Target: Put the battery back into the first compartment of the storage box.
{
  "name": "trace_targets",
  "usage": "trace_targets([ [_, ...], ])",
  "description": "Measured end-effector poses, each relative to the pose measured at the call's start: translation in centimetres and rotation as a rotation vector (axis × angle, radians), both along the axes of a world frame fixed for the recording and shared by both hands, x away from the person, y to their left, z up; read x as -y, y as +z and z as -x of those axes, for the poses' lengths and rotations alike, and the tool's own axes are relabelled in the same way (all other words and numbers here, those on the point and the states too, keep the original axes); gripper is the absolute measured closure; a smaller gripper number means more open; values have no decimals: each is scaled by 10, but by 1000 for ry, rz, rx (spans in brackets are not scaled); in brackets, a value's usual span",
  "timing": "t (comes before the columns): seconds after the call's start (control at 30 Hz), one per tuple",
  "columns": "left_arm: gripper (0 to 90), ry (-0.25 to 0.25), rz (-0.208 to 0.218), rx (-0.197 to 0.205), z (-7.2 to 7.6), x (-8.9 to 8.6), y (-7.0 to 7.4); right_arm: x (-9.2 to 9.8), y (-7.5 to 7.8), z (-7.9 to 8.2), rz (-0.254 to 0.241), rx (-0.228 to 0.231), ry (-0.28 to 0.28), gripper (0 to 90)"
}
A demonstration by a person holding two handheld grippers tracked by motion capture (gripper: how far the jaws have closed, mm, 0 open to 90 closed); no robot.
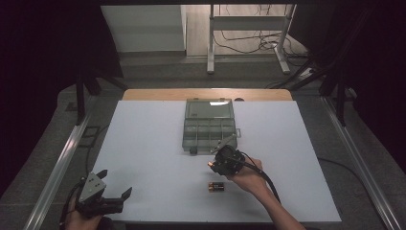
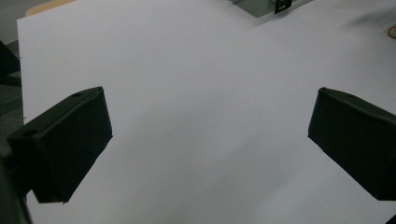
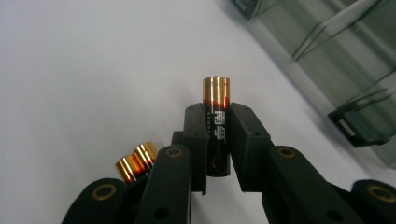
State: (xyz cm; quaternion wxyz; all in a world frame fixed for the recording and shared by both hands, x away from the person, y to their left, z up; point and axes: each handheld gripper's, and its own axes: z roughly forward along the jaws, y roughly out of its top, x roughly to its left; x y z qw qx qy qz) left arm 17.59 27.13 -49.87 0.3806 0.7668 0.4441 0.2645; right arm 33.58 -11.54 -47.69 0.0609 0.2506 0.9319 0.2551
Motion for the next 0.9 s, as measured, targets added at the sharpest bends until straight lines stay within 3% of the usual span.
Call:
trace_targets([
  [0.43,5,-4,17,-4,0,-2,0,-3,20,-21,-70,46,-51,763],
  [0.9,5,-6,22,-5,-1,-2,0,-16,31,-51,-104,72,-83,763],
])
